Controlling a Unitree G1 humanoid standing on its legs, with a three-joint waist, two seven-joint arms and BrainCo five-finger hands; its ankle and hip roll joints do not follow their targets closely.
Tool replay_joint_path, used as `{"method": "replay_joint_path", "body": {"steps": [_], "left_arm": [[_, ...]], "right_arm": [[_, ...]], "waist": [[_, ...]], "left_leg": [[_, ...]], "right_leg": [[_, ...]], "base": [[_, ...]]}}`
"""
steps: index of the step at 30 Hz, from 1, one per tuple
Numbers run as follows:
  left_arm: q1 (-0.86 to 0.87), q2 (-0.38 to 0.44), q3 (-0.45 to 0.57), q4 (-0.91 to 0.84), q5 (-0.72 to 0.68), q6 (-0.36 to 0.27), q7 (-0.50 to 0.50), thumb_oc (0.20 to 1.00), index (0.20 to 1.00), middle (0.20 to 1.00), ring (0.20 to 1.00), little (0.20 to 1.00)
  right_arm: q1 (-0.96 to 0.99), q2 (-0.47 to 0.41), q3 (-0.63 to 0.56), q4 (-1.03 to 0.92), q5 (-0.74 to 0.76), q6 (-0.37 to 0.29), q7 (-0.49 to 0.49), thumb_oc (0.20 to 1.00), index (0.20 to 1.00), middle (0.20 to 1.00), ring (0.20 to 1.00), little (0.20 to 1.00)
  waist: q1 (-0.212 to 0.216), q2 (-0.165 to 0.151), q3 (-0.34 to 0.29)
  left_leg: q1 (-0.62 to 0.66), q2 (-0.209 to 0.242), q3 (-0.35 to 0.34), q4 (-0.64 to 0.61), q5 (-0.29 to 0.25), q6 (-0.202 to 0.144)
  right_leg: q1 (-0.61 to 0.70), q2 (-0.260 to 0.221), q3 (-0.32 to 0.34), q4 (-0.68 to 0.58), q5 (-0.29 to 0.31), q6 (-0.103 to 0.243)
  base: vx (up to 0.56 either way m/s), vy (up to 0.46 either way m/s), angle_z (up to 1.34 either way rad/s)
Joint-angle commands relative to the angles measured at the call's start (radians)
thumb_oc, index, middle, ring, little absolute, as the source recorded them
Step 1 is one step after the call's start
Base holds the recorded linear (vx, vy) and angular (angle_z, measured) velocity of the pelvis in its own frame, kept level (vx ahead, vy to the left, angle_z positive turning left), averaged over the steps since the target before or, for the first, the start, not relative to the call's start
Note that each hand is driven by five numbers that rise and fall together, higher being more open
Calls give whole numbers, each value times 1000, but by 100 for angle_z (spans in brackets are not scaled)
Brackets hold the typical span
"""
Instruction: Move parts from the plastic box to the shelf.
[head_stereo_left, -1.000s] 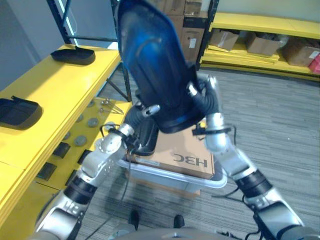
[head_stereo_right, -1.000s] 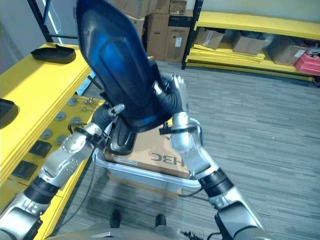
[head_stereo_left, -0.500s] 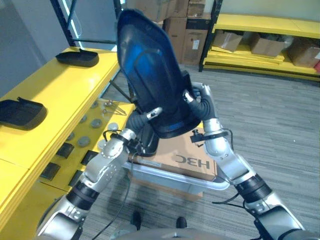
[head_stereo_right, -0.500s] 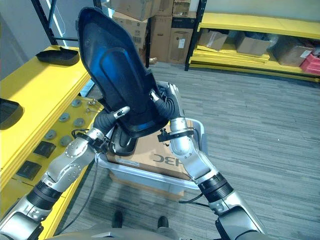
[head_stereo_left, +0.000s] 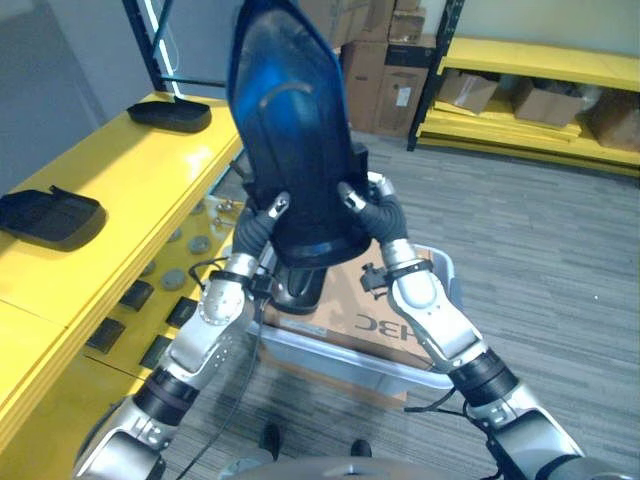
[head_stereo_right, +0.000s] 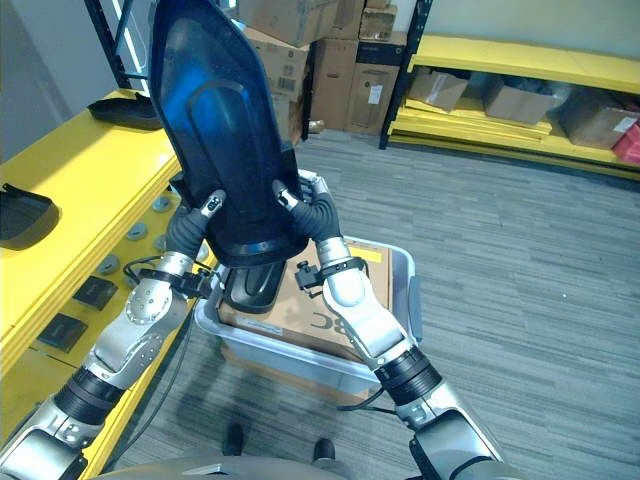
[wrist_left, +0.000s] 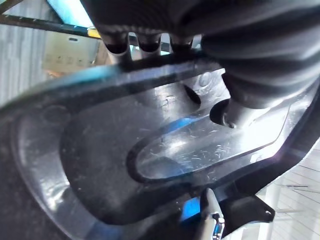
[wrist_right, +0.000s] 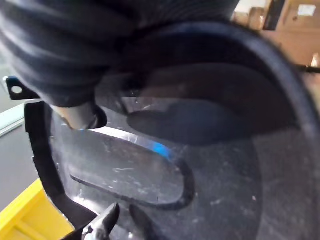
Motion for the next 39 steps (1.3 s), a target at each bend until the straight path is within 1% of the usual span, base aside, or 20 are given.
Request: {"method": "replay_joint_path", "body": {"steps": [1, 5, 7, 9, 12, 13, 15, 18, 19, 20, 21, 22, 23, 25, 31, 32, 33, 35, 36, 39], "left_arm": [[-144, -41, 50, 24, 94, -133, 9, 200, 200, 200, 200, 200], [-114, -17, 79, 24, 123, -150, 19, 200, 200, 200, 200, 200], [-88, 11, 113, 38, 174, -179, 49, 200, 200, 200, 200, 200], [-34, 53, 172, 62, 244, -217, 86, 200, 200, 200, 200, 200], [-3, 74, 209, 85, 277, -249, 102, 200, 200, 200, 200, 200], [23, 102, 251, 102, 318, -274, 117, 200, 200, 200, 200, 200], [58, 129, 302, 106, 306, -296, 109, 200, 200, 200, 200, 200], [96, 145, 352, 108, 278, -326, 100, 200, 200, 200, 200, 200], [120, 151, 389, 109, 244, -362, 83, 200, 200, 200, 200, 200], [124, 151, 395, 108, 236, -367, 81, 200, 200, 200, 200, 200], [135, 155, 407, 103, 211, -377, 77, 200, 200, 200, 200, 200], [146, 146, 421, 95, 203, -386, 64, 200, 200, 200, 200, 200], [161, 135, 435, 78, 197, -400, 46, 200, 200, 200, 200, 200], [171, 125, 444, 57, 194, -400, 31, 200, 200, 200, 200, 200], [215, 91, 470, -31, 172, -371, -19, 200, 200, 200, 200, 200], [218, 86, 470, -34, 111, -359, -43, 200, 200, 200, 200, 200], [213, 83, 458, -22, 77, -359, -65, 200, 200, 200, 200, 200], [206, 84, 448, -14, 90, -360, -57, 200, 200, 200, 200, 200], [200, 84, 450, -14, 75, -361, -36, 200, 200, 200, 200, 200], [171, 74, 450, -13, 75, -355, 24, 200, 200, 200, 200, 200]], "right_arm": [[-17, 118, 168, -124, 140, -102, 186, 1000, 1000, 1000, 1000, 1000], [37, 108, 135, -133, 175, -112, 203, 1000, 1000, 1000, 1000, 1000], [91, 89, 98, -143, 214, -124, 202, 1000, 1000, 1000, 1000, 1000], [197, 68, 3, -126, 249, -169, 183, 1000, 1000, 1000, 1000, 1000], [264, 55, -63, -99, 220, -192, 182, 1000, 1000, 1000, 1000, 1000], [319, 42, -129, -49, 178, -168, 192, 1000, 1000, 1000, 1000, 1000], [373, 29, -188, 22, 147, -173, 228, 1000, 1000, 1000, 1000, 1000], [418, 24, -232, 141, 154, -183, 260, 1000, 1000, 1000, 1000, 1000], [436, 33, -256, 303, 138, -170, 280, 1000, 1000, 1000, 1000, 1000], [438, 34, -259, 330, 134, -168, 281, 1000, 1000, 1000, 1000, 1000], [442, 38, -264, 383, 113, -133, 269, 1000, 1000, 1000, 1000, 1000], [447, 49, -268, 481, 105, -147, 284, 1000, 1000, 1000, 1000, 1000], [445, 56, -267, 592, 119, -124, 289, 1000, 1000, 1000, 1000, 1000], [443, 61, -270, 685, 117, -133, 298, 1000, 1000, 1000, 1000, 1000], [430, 105, -260, 950, 52, -81, 314, 1000, 1000, 1000, 1000, 1000], [428, 112, -263, 1000, 68, -81, 317, 1000, 1000, 1000, 1000, 1000], [432, 116, -272, 1058, 118, -76, 324, 1000, 1000, 1000, 1000, 1000], [437, 122, -285, 1091, 143, -68, 340, 1000, 1000, 1000, 1000, 1000], [436, 122, -286, 1109, 136, -30, 361, 1000, 1000, 1000, 1000, 1000], [397, 118, -278, 1221, 107, -11, 371, 1000, 1000, 1000, 1000, 1000]], "waist": [[10, -34, -26], [8, -32, -24], [1, -29, -23], [-11, -26, -23], [-21, -24, -22], [-33, -21, -18], [-45, -19, -17], [-51, -20, -17], [-48, -24, -15], [-46, -24, -15], [-42, -26, -13], [-34, -28, -11], [-20, -30, -8], [-7, -30, -5], [55, -28, 17], [58, -27, 23], [47, -24, 31], [40, -21, 43], [44, -17, 54], [61, 14, 92]], "left_leg": [[45, -13, -12, -8, -78, 22], [41, -15, -18, -8, -74, 23], [35, -15, -18, -8, -61, 24], [41, -15, -15, -8, -69, 25], [40, -16, -12, -8, -69, 26], [41, -16, -7, -8, -71, 28], [42, -16, -4, -8, -72, 26], [44, -16, -1, -8, -73, 25], [48, -18, -5, -8, -75, 24], [48, -19, -5, -8, -76, 24], [50, -19, -6, -8, -77, 23], [49, -19, -8, -8, -78, 23], [46, -20, -11, -8, -78, 22], [44, -21, -19, -8, -79, 20], [34, -33, -82, -8, -72, 22], [32, -41, -116, -8, -59, 28], [41, -53, -183, -5, -54, 39], [42, -58, -218, 9, -54, 39], [35, -60, -227, 16, -48, 33], [-11, -57, -256, 4, -3, 8]], "right_leg": [[27, -38, -21, -3, -38, 23], [27, -38, -16, -3, -37, 22], [22, -39, -12, -3, -26, 21], [29, -38, -4, -3, -32, 25], [27, -39, 1, -3, -31, 26], [28, -40, 5, -1, -32, 28], [26, -42, 6, 1, -33, 31], [27, -45, 7, 2, -34, 32], [29, -49, 2, 3, -34, 34], [29, -50, 1, 3, -34, 34], [30, -53, -4, 3, -33, 35], [34, -55, -12, 3, -36, 34], [39, -59, -27, 5, -39, 34], [43, -62, -40, 6, -41, 33], [56, -66, -73, 27, -54, 27], [49, -56, -56, 43, -56, 18], [44, -20, 7, 63, -72, -5], [45, 1, 26, 79, -84, -22], [41, 6, 20, 87, -88, -29], [13, 18, 9, 104, -106, -42]], "base": [[31, -36, 8], [19, 0, 7], [12, 35, 3], [37, 51, -1], [25, 41, 0], [15, 60, -1], [16, 56, -2], [19, 12, -1], [46, -2, 0], [56, -19, -1], [34, -26, -1], [41, -50, 0], [27, -47, 0], [22, -46, 7], [9, -67, 27], [59, -97, 66], [88, -104, 66], [57, -74, 93], [-109, -8, 167], [-146, -6, 82]]}}
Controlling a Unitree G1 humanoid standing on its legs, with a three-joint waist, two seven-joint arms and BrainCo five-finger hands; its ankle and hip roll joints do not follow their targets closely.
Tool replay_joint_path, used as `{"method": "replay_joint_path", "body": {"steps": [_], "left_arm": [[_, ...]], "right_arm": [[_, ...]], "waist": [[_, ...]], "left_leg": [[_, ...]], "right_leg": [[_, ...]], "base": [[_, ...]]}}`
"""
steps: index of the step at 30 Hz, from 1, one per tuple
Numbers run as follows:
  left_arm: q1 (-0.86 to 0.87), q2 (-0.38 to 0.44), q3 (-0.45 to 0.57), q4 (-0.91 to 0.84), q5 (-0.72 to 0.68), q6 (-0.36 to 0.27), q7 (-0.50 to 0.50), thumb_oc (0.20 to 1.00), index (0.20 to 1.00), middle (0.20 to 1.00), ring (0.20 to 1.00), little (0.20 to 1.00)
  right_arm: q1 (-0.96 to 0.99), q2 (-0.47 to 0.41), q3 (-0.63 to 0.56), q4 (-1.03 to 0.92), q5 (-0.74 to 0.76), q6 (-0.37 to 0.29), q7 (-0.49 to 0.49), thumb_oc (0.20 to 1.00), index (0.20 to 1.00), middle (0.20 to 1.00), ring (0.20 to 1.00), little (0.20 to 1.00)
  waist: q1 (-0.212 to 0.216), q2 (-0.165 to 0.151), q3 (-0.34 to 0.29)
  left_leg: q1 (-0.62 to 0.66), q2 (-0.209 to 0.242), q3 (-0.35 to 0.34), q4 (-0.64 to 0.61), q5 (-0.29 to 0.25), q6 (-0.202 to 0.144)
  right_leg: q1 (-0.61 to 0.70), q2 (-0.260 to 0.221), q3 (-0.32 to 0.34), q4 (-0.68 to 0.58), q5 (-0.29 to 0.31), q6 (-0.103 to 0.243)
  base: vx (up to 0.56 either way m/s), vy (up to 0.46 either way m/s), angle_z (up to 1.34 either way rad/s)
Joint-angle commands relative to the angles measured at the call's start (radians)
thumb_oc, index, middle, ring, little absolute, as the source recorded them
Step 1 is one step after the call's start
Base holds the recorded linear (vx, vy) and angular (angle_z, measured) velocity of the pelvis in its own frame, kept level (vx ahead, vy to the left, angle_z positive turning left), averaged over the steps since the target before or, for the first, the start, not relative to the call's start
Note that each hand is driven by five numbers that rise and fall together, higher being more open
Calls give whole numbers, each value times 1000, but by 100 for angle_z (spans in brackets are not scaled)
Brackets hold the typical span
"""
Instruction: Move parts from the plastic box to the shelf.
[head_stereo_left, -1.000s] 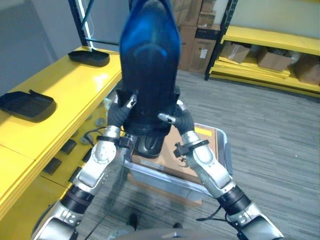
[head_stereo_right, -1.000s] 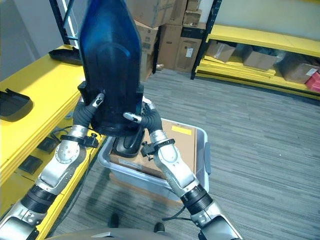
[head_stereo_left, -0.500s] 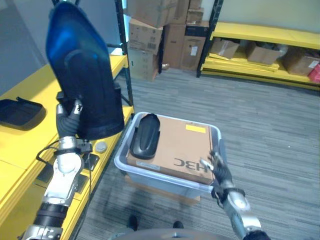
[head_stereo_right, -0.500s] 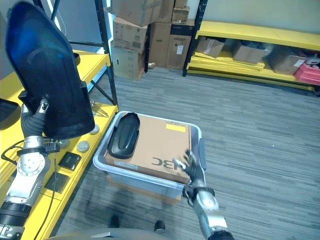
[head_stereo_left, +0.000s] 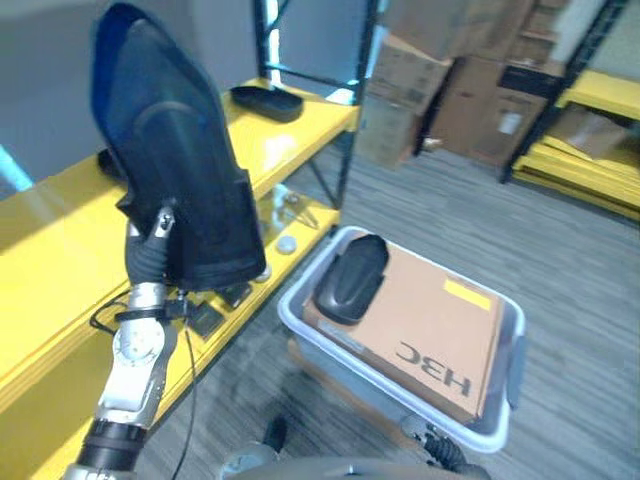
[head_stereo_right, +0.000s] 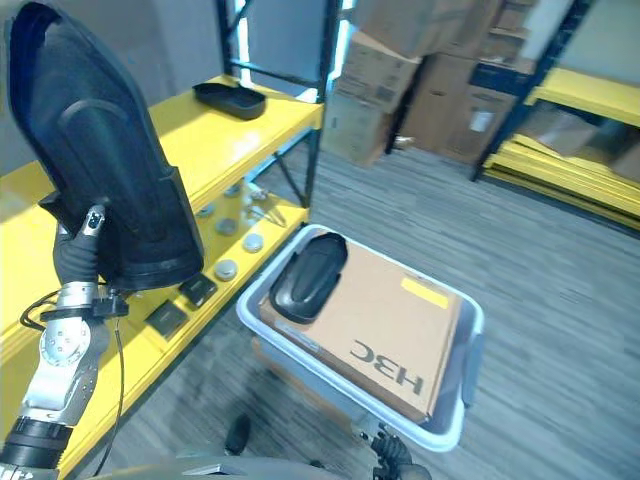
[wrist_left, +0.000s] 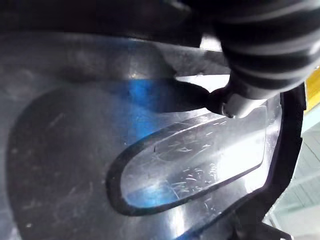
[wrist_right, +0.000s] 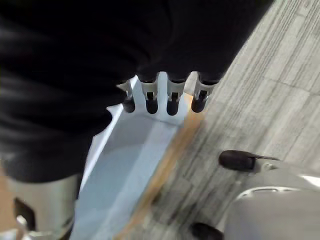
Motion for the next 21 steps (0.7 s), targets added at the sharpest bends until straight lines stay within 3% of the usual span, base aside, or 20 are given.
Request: {"method": "replay_joint_path", "body": {"steps": [1, 3, 4, 6, 7, 8, 11, 13, 14, 16, 17, 19, 21], "left_arm": [[-115, 20, 82, -67, -12, -42, 64, 200, 200, 200, 200, 200], [-106, 15, 93, -88, -14, -17, 63, 200, 200, 200, 200, 200], [-81, 1, 108, -106, -47, 26, 25, 200, 200, 200, 200, 200], [-65, -13, 106, -88, -125, 49, -54, 200, 200, 200, 200, 200], [-55, -32, 93, -57, -137, 24, -109, 200, 200, 200, 200, 200], [-55, -43, 75, -44, -129, 4, -131, 200, 200, 200, 200, 200], [-67, -53, 51, -58, -127, 8, -129, 200, 200, 200, 200, 200], [-72, -52, 39, -80, -135, 33, -152, 200, 200, 200, 200, 200], [-74, -47, 33, -93, -133, 50, -164, 200, 200, 200, 200, 200], [-72, -34, 25, -117, -146, 69, -201, 200, 200, 200, 200, 200], [-62, -10, 9, -135, -171, 79, -227, 200, 200, 200, 200, 200], [-62, 9, -3, -135, -171, 70, -250, 200, 200, 200, 200, 200], [-71, 36, -26, -147, -151, 70, -261, 200, 200, 200, 200, 200]], "right_arm": [[-92, 9, 5, 36, -3, 18, 35, 1000, 1000, 1000, 1000, 1000], [-107, 9, 9, 55, -30, 40, 37, 1000, 1000, 1000, 1000, 1000], [-111, 11, 18, 59, -102, 60, 41, 1000, 1000, 1000, 1000, 1000], [-100, 13, 29, 48, -117, 92, 32, 1000, 1000, 1000, 1000, 1000], [-90, 12, 33, 39, -111, 119, 31, 1000, 1000, 1000, 1000, 1000], [-91, 4, 37, 51, -132, 147, 44, 1000, 1000, 1000, 1000, 1000], [-104, -17, 36, 83, -170, 178, 60, 1000, 1000, 1000, 1000, 1000], [-110, -38, 26, 107, -140, 194, 72, 1000, 1000, 1000, 1000, 1000], [-111, -48, 15, 121, -126, 195, 81, 1000, 1000, 1000, 1000, 1000], [-113, -56, 3, 127, -123, 191, 85, 1000, 1000, 1000, 1000, 1000], [-113, -55, -2, 118, -160, 200, 53, 1000, 1000, 1000, 1000, 1000], [-112, -52, -6, 120, -133, 196, 27, 1000, 1000, 1000, 1000, 1000], [-128, -51, -35, 117, -86, 224, -7, 1000, 1000, 1000, 1000, 1000]], "waist": [[14, -14, 50], [26, -7, 65], [32, -1, 93], [20, -2, 107], [-1, -4, 103], [-23, -14, 95], [-34, -25, 82], [-32, -26, 69], [-29, -25, 57], [-33, -10, 37], [-19, 4, 27], [-14, 9, 27], [-17, 12, 37]], "left_leg": [[15, -17, 32, -3, -22, -17], [-23, -8, 58, -6, 8, -43], [-73, 42, 201, 0, 43, -78], [-81, 91, 341, 10, 54, -90], [-75, 142, 481, 29, 59, -90], [-48, 168, 575, 74, 31, -82], [-24, 171, 622, 144, -14, -70], [-7, 150, 629, 168, -49, -60], [11, 140, 621, 152, -82, -69], [50, 137, 692, 64, -77, -67], [47, 115, 667, 14, -58, -60], [39, 102, 655, 8, -59, -44], [43, 79, 620, 3, -72, -10]], "right_leg": [[-85, -48, 17, 84, 1, -16], [-75, -45, 3, 69, 0, -12], [-42, -45, -61, 58, 0, -6], [-23, -54, -128, 62, -1, 1], [-28, -69, -200, 67, 10, 4], [-38, -94, -253, 74, 19, 5], [-46, -126, -296, 75, 33, 4], [-43, -137, -323, 72, 36, 6], [-30, -138, -324, 72, 19, 16], [-18, -141, -368, 81, 3, 19], [-21, -147, -364, 157, -44, 24], [-31, -149, -354, 221, -75, 26], [-113, -222, -312, 418, -24, 66]], "base": [[-103, -50, 46], [-72, -55, 53], [-49, -52, 60], [-106, -3, 137], [-178, 135, 280], [-170, 171, 267], [-40, 171, 119], [39, 169, 83], [97, 226, 93], [115, 356, 103], [133, 355, 109], [107, 208, 67], [76, 201, 9]]}}
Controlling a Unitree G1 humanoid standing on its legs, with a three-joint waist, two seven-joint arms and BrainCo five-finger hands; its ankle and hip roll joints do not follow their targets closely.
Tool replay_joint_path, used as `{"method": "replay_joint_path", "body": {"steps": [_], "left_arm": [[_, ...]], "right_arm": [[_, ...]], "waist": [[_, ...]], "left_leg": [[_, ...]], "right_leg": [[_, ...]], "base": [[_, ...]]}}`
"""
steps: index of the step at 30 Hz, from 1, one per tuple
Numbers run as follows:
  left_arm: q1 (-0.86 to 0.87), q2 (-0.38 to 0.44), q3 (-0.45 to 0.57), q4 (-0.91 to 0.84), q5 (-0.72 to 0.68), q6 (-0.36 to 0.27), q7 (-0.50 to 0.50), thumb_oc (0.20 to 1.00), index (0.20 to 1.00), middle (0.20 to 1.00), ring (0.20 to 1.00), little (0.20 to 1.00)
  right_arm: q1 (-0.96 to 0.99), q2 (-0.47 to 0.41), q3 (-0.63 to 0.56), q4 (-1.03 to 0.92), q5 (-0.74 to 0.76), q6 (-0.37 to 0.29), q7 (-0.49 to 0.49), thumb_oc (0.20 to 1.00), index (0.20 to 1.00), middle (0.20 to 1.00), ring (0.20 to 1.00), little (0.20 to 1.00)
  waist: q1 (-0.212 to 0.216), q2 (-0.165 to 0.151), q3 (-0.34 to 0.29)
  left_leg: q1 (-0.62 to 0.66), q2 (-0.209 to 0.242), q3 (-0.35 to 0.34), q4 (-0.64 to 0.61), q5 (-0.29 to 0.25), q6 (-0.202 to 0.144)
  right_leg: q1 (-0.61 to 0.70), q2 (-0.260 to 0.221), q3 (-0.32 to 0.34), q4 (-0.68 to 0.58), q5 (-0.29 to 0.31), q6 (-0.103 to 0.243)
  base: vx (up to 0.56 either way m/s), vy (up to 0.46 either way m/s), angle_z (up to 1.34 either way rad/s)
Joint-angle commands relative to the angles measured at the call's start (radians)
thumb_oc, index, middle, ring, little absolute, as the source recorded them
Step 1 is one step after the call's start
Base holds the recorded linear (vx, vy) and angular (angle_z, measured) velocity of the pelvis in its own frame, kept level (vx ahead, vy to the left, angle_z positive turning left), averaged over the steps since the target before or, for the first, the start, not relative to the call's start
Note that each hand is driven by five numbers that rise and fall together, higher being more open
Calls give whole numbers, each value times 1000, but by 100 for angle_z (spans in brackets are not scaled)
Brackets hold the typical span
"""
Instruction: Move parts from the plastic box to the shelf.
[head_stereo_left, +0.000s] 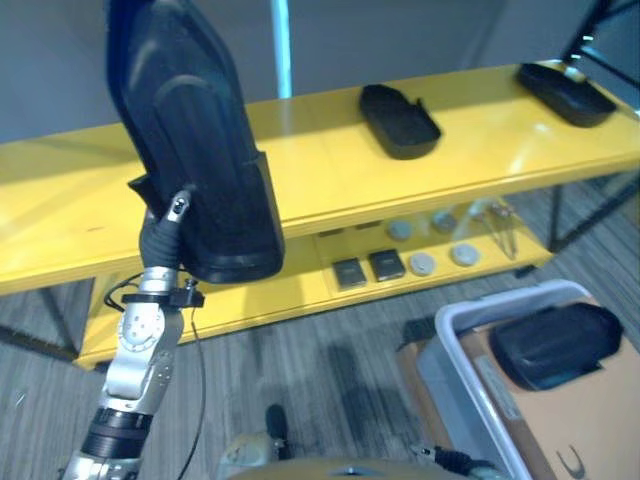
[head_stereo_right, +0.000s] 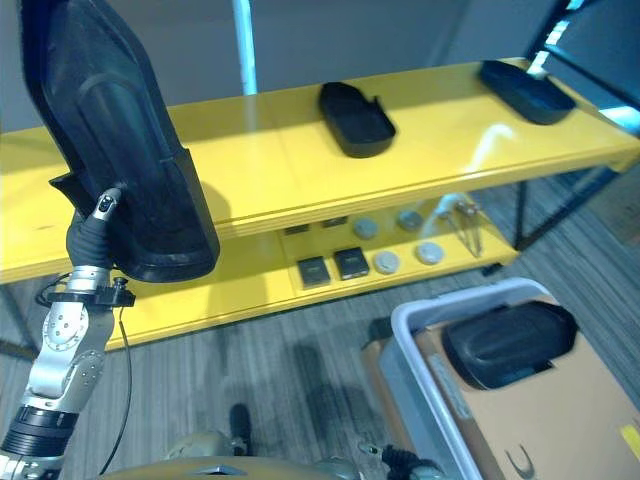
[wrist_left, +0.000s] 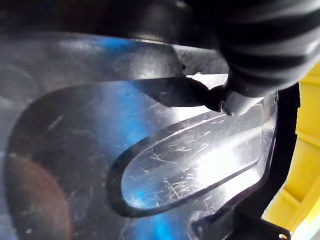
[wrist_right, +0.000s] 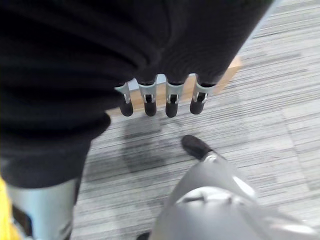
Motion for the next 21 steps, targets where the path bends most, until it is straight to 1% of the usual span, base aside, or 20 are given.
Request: {"method": "replay_joint_path", "body": {"steps": [1, 2, 3, 4, 5, 6, 7, 8, 9, 10, 11, 13, 14, 15, 17, 18, 19, 20, 21], "left_arm": [[-34, -3, -16, -63, 20, -52, -42, 200, 200, 200, 200, 200], [-56, 11, -44, -46, 96, -66, 2, 200, 200, 200, 200, 200], [-62, 12, -51, -41, 104, -69, 9, 200, 200, 200, 200, 200], [-86, 23, -73, -34, 93, -72, 24, 200, 200, 200, 200, 200], [-105, 23, -86, -35, 90, -63, 33, 200, 200, 200, 200, 200], [-149, 33, -113, -51, 135, -35, 90, 200, 200, 200, 200, 200], [-158, 36, -116, -54, 129, -28, 93, 200, 200, 200, 200, 200], [-162, 39, -118, -55, 120, -23, 98, 200, 200, 200, 200, 200], [-164, 39, -115, -64, 102, -7, 110, 200, 200, 200, 200, 200], [-164, 38, -114, -67, 93, 2, 119, 200, 200, 200, 200, 200], [-161, 25, -111, -67, 85, 21, 145, 200, 200, 200, 200, 200], [-160, 16, -111, -67, 83, 35, 169, 200, 200, 200, 200, 200], [-158, 10, -112, -57, 93, 47, 206, 200, 200, 200, 200, 200], [-154, -4, -110, -33, 102, 40, 246, 200, 200, 200, 200, 200], [-148, -13, -103, -24, 103, 40, 284, 200, 200, 200, 200, 200], [-131, -22, -91, -24, 111, 37, 314, 200, 200, 200, 200, 200], [-128, -30, -88, -22, 106, 41, 327, 200, 200, 200, 200, 200], [-128, -32, -87, -21, 100, 44, 331, 200, 200, 200, 200, 200], [-133, -36, -83, -7, 84, 44, 328, 200, 200, 200, 200, 200]], "right_arm": [[-15, -15, -33, 4, 44, 37, -61, 1000, 1000, 1000, 1000, 1000], [-29, -13, -39, 18, 23, 31, -68, 1000, 1000, 1000, 1000, 1000], [-30, -12, -39, 21, 20, 30, -69, 1000, 1000, 1000, 1000, 1000], [-34, -9, -38, 30, 7, 22, -65, 1000, 1000, 1000, 1000, 1000], [-33, -7, -36, 38, 13, 12, -66, 1000, 1000, 1000, 1000, 1000], [-26, -2, -38, 49, 19, -4, -63, 1000, 1000, 1000, 1000, 1000], [-23, -1, -40, 52, 24, -4, -62, 1000, 1000, 1000, 1000, 1000], [-21, 0, -41, 55, 27, -4, -62, 1000, 1000, 1000, 1000, 1000], [-17, 2, -48, 59, 26, -1, -52, 1000, 1000, 1000, 1000, 1000], [-11, 3, -51, 63, 26, -4, -40, 1000, 1000, 1000, 1000, 1000], [3, 3, -45, 66, 37, -14, -15, 1000, 1000, 1000, 1000, 1000], [8, 5, -42, 66, 53, -14, -8, 1000, 1000, 1000, 1000, 1000], [11, 10, -36, 63, 81, -3, 3, 1000, 1000, 1000, 1000, 1000], [18, 17, -30, 60, 120, 10, 9, 1000, 1000, 1000, 1000, 1000], [18, 17, -30, 59, 134, 28, 14, 1000, 1000, 1000, 1000, 1000], [11, 3, -30, 51, 115, 60, 23, 1000, 1000, 1000, 1000, 1000], [9, -10, -26, 47, 87, 79, 24, 1000, 1000, 1000, 1000, 1000], [9, -13, -25, 46, 71, 90, 29, 1000, 1000, 1000, 1000, 1000], [10, -20, -16, 50, 55, 95, 35, 1000, 1000, 1000, 1000, 1000]], "waist": [[-12, 55, -3], [-41, 55, 8], [-47, 55, 10], [-68, 58, 12], [-81, 54, 14], [-111, 40, 12], [-121, 32, 13], [-125, 30, 14], [-133, 24, 16], [-138, 21, 17], [-141, 15, 15], [-140, 10, 10], [-141, 5, 4], [-143, -1, -6], [-145, -4, -10], [-144, -9, -1], [-137, -11, 16], [-137, -10, 20], [-128, -9, 33]], "left_leg": [[-16, 90, 2, -29, 27, -63], [-8, 72, -48, -37, 21, -55], [-6, 70, -56, -38, 20, -55], [-4, 69, -85, -39, 20, -55], [3, 63, -107, -39, 12, -57], [20, 49, -152, -39, -20, -57], [30, 46, -164, -39, -33, -58], [36, 45, -169, -39, -41, -58], [50, 50, -180, -39, -56, -59], [57, 55, -184, -39, -62, -61], [61, 73, -183, -39, -57, -70], [64, 82, -184, -39, -54, -75], [69, 93, -184, -39, -51, -79], [81, 106, -175, -39, -46, -88], [95, 113, -162, -34, -46, -94], [74, 113, -151, 38, -54, -103], [19, 113, -165, 129, -29, -117], [-1, 115, -171, 157, -27, -121], [-58, 114, -187, 216, 3, -131]], "right_leg": [[-148, 36, 36, 221, 56, -26], [-202, 74, 138, 214, 78, -19], [-205, 84, 150, 201, 80, -19], [-214, 117, 189, 141, 83, -26], [-206, 123, 212, 80, 78, -27], [-216, 103, 278, -106, 168, -9], [-232, 91, 306, -146, 211, 2], [-233, 87, 316, -167, 230, 8], [-247, 74, 340, -189, 266, 21], [-253, 75, 352, -198, 275, 28], [-225, 90, 351, -241, 263, 35], [-209, 95, 343, -257, 260, 34], [-193, 106, 343, -261, 248, 26], [-166, 125, 343, -264, 221, 10], [-152, 134, 338, -263, 202, -4], [-133, 145, 341, -259, 181, -27], [-118, 152, 347, -258, 173, -43], [-116, 155, 346, -257, 171, -47], [-103, 165, 352, -256, 162, -62]], "base": [[44, 100, 5], [15, 37, 46], [55, -71, 75], [46, -101, 98], [152, -271, 95], [188, -284, 90], [192, -276, 95], [135, -221, 77], [124, -243, 87], [155, -399, 94], [112, -330, 77], [106, -312, 35], [180, -397, 18], [196, -389, 19], [142, -227, 25], [110, -157, 11], [92, -130, -1], [50, -92, -18], [85, -50, -17]]}}
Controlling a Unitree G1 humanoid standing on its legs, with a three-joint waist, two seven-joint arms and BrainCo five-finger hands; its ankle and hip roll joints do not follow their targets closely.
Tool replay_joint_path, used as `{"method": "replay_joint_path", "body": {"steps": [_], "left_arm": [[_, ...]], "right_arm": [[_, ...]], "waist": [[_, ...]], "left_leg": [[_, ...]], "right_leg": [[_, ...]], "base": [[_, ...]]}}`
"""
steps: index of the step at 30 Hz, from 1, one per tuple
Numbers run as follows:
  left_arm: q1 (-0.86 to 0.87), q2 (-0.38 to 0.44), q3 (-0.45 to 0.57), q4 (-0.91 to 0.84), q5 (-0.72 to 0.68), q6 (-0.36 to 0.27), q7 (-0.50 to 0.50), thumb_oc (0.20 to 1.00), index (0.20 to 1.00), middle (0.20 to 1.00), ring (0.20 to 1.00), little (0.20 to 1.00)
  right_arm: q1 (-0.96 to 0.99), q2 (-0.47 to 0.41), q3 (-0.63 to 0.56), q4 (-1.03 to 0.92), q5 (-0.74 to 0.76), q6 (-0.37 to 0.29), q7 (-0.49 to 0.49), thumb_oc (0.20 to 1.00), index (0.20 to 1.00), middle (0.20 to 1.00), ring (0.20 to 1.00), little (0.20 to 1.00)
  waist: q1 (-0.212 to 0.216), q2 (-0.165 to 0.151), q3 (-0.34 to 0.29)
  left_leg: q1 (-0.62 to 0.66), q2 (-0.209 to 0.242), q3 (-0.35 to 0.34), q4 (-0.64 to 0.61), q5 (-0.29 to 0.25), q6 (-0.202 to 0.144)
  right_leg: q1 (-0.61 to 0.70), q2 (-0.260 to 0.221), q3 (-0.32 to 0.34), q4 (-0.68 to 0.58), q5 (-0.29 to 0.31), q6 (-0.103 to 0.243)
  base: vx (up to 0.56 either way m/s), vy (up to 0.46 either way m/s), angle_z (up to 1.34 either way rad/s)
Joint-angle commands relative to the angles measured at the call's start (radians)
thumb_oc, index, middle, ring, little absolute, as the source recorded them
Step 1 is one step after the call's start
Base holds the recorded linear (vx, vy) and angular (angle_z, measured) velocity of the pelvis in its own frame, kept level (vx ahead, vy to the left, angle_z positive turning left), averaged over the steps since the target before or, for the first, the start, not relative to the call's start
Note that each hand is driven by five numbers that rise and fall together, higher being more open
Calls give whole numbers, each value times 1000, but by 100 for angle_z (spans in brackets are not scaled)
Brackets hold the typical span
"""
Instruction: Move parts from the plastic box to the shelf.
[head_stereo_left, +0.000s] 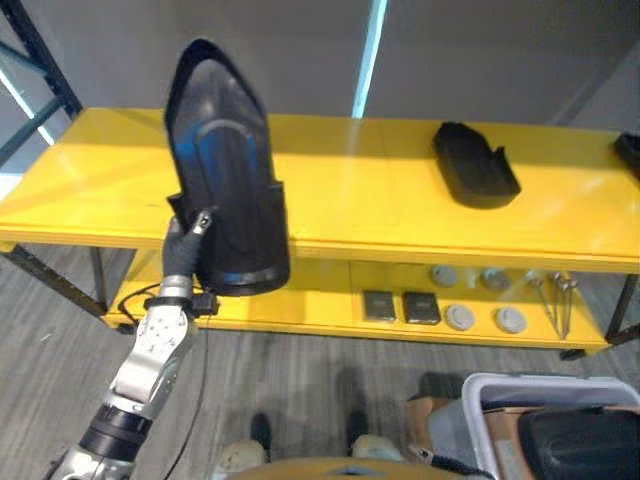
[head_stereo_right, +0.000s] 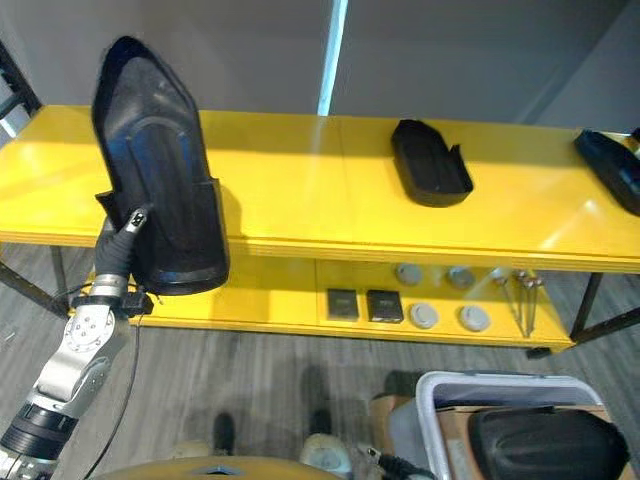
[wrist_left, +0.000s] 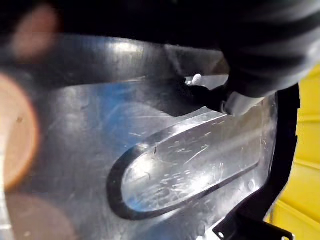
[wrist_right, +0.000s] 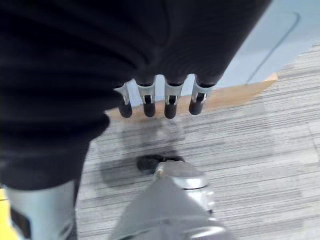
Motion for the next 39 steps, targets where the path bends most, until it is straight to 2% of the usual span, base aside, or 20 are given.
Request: {"method": "replay_joint_path", "body": {"steps": [1, 2, 3, 4, 5, 7, 8, 10, 11, 17, 19, 20, 22, 25, 28, 31, 32, 35, 39], "left_arm": [[-142, -56, 54, -4, 15, -64, 22, 200, 200, 200, 200, 200], [-143, -58, 60, 3, 37, -68, 18, 200, 200, 200, 200, 200], [-143, -58, 60, 3, 37, -67, 18, 200, 200, 200, 200, 200], [-139, -44, 64, 12, 46, -68, 21, 200, 200, 200, 200, 200], [-140, -38, 69, 21, 47, -65, 9, 200, 200, 200, 200, 200], [-146, -32, 82, 45, 49, -51, -9, 200, 200, 200, 200, 200], [-154, -25, 84, 61, 52, -48, -12, 200, 200, 200, 200, 200], [-172, -10, 87, 95, 28, -29, -25, 200, 200, 200, 200, 200], [-204, 1, 92, 165, 17, -21, -27, 200, 200, 200, 200, 200], [-265, 6, 87, 260, 34, 44, -3, 200, 200, 200, 200, 200], [-294, -3, 81, 312, -31, 26, 9, 200, 200, 200, 200, 200], [-365, -26, 82, 404, -82, -18, 23, 200, 200, 200, 200, 200], [-391, -32, 86, 438, -114, -11, 21, 200, 200, 200, 200, 200], [-447, -8, 79, 517, -107, 51, -2, 200, 200, 200, 200, 200], [-518, 26, 65, 658, -115, 86, -2, 200, 200, 200, 200, 200], [-545, 38, 60, 707, -136, 107, -11, 200, 200, 200, 200, 200], [-602, 63, 42, 813, -150, 149, -7, 200, 200, 200, 200, 200], [-644, 93, 22, 886, -174, 168, 10, 200, 200, 200, 200, 200], [-672, 107, 0, 909, -175, 198, 39, 200, 200, 200, 200, 200]], "right_arm": [[3, -65, 67, 37, -15, 33, 57, 1000, 1000, 1000, 1000, 1000], [-4, -72, 65, 35, 7, 47, 120, 1000, 1000, 1000, 1000, 1000], [-3, -72, 65, 35, 7, 47, 121, 1000, 1000, 1000, 1000, 1000], [-5, -62, 69, 26, 35, 94, 141, 1000, 1000, 1000, 1000, 1000], [0, -58, 63, 28, 124, 117, 94, 1000, 1000, 1000, 1000, 1000], [12, -71, 22, 36, 233, 108, 79, 1000, 1000, 1000, 1000, 1000], [15, -77, 2, 30, 242, 113, 104, 1000, 1000, 1000, 1000, 1000], [20, -79, -17, 13, 214, 132, 149, 1000, 1000, 1000, 1000, 1000], [38, -71, -13, -5, 140, 157, 178, 1000, 1000, 1000, 1000, 1000], [80, -55, 15, 19, 85, 165, 168, 1000, 1000, 1000, 1000, 1000], [84, -48, 38, 16, 84, 156, 151, 1000, 1000, 1000, 1000, 1000], [63, -61, 54, 18, 58, 158, 125, 1000, 1000, 1000, 1000, 1000], [48, -67, 64, 16, -4, 153, 137, 1000, 1000, 1000, 1000, 1000], [23, -71, 105, 8, -1, 143, 125, 1000, 1000, 1000, 1000, 1000], [-13, -93, 117, -2, 43, 150, 131, 1000, 1000, 1000, 1000, 1000], [-22, -100, 117, -9, 45, 156, 136, 1000, 1000, 1000, 1000, 1000], [-38, -107, 127, -18, -1, 156, 135, 1000, 1000, 1000, 1000, 1000], [-50, -104, 164, -22, 6, 137, 122, 1000, 1000, 1000, 1000, 1000], [-74, -97, 189, -33, 35, 143, 116, 1000, 1000, 1000, 1000, 1000]], "waist": [[-16, 43, 59], [-10, 53, 64], [-10, 52, 64], [0, 53, 62], [3, 50, 61], [-3, 50, 50], [-9, 51, 44], [-21, 51, 37], [-36, 50, 27], [-61, 55, 9], [-71, 61, 9], [-97, 77, 25], [-107, 84, 36], [-121, 93, 57], [-142, 105, 75], [-151, 108, 81], [-169, 114, 96], [-178, 114, 118], [-177, 111, 146]], "left_leg": [[-121, 11, -67, 120, 32, -40], [-134, 4, -79, 42, 67, -47], [-130, 3, -78, 36, 70, -47], [-138, -12, -104, -37, 82, -38], [-145, -14, -109, -50, 89, -36], [-139, -9, -111, -72, 97, -35], [-130, -7, -109, -80, 97, -35], [-117, -4, -100, -83, 92, -32], [-90, -5, -92, -93, 79, -26], [-57, -4, -76, -106, 56, -21], [-64, -3, -70, -111, 54, -21], [-71, -1, -66, -117, 56, -24], [-72, -1, -63, -120, 56, -26], [-82, -2, -58, -122, 57, -26], [-85, 0, -54, -124, 58, -30], [-83, 1, -49, -125, 57, -31], [-82, 2, -40, -127, 53, -30], [-85, 4, -41, -127, 49, -29], [-93, 4, -48, -127, 44, -28]], "right_leg": [[57, 13, -4, -32, 25, -11], [67, 28, 18, -40, 22, -9], [68, 27, 19, -40, 21, -9], [77, 37, 49, -40, 10, -14], [81, 40, 57, -41, 6, -16], [87, 50, 63, -45, -1, -21], [89, 51, 67, -47, -3, -22], [91, 50, 73, -49, -1, -21], [88, 45, 78, -49, -1, -16], [89, 43, 77, -49, -13, -11], [74, 40, 81, -49, -13, -9], [43, 34, 96, -49, -8, -8], [32, 31, 104, -49, -7, -8], [10, 28, 117, -49, -2, -8], [-11, 25, 126, -49, 3, -7], [-18, 23, 130, -49, 4, -7], [-41, 18, 139, -49, 11, -3], [-62, 16, 143, -49, 17, -2], [-87, 14, 143, -49, 26, -2]], "base": [[183, 25, -7], [170, 58, -8], [219, 120, -8], [159, 74, -26], [175, 84, -28], [161, 116, -39], [195, 154, -44], [190, 116, -49], [215, 105, -42], [137, 36, -25], [9, 51, -2], [-43, 85, -6], [-41, 68, -10], [-67, 36, -26], [-50, 62, -8], [-22, 44, -12], [-55, 37, -19], [-67, -4, -11], [-80, -37, 0]]}}
